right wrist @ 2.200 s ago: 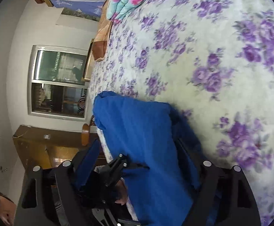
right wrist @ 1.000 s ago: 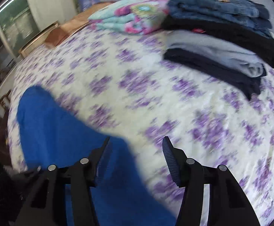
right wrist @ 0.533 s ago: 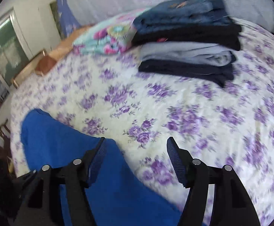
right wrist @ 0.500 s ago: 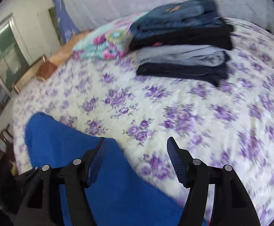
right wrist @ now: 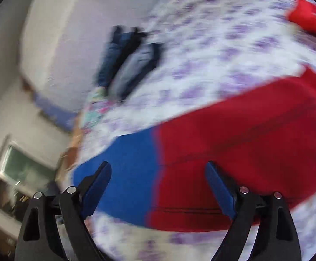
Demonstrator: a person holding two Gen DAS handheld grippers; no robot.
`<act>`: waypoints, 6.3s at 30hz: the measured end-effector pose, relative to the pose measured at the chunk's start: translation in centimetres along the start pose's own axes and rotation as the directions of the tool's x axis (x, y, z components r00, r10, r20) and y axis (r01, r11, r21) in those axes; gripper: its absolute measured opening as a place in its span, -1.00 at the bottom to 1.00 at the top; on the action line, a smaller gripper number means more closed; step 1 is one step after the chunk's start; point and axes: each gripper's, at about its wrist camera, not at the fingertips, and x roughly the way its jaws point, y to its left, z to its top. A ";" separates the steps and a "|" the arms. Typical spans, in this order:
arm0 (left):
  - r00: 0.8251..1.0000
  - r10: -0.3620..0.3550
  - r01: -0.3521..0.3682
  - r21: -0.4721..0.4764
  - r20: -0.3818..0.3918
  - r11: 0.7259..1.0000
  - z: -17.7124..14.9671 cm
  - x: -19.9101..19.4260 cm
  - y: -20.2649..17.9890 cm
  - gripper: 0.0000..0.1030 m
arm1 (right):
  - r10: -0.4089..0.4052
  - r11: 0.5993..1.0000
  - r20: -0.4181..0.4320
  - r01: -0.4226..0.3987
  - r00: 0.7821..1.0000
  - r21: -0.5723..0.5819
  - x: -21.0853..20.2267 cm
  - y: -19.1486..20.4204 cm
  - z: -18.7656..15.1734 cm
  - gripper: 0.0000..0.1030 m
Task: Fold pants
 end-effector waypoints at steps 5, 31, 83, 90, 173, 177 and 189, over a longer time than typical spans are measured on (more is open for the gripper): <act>0.999 0.033 -0.033 -0.003 0.009 0.999 -0.5 -1.4 -0.4 0.91 | 0.108 0.993 0.105 -0.112 0.989 0.027 -3.5 -1.2 0.0 0.65; 0.983 0.066 -0.014 -0.287 0.174 0.958 -5.4 -7.1 5.9 0.91 | -0.082 0.975 0.270 0.022 0.959 0.220 -4.1 -7.2 0.1 0.62; 0.979 0.010 0.040 -0.243 0.203 0.969 -6.5 -8.1 6.7 0.91 | -0.342 0.636 0.090 0.301 0.935 -0.711 13.2 19.8 -8.4 0.30; 0.981 0.029 0.015 -0.223 0.193 0.975 -6.4 -7.8 6.5 0.91 | -0.303 0.659 0.083 0.272 0.949 -0.702 12.5 19.8 -8.5 0.39; 0.921 -0.206 0.236 -0.053 0.330 0.970 7.4 -12.5 -3.2 -0.44 | -0.281 0.810 0.211 0.350 0.936 -0.471 4.1 9.1 -5.7 0.93; 0.939 -0.179 0.142 0.143 0.295 0.980 7.5 -11.0 -11.1 -0.44 | -0.293 0.848 0.242 0.368 0.925 -0.382 2.0 6.0 -4.9 0.93; 0.986 -0.149 0.087 0.513 0.080 0.854 0.1 0.5 -27.0 -0.03 | -0.253 0.934 0.257 0.304 0.933 -0.186 -1.8 -0.3 -3.9 0.93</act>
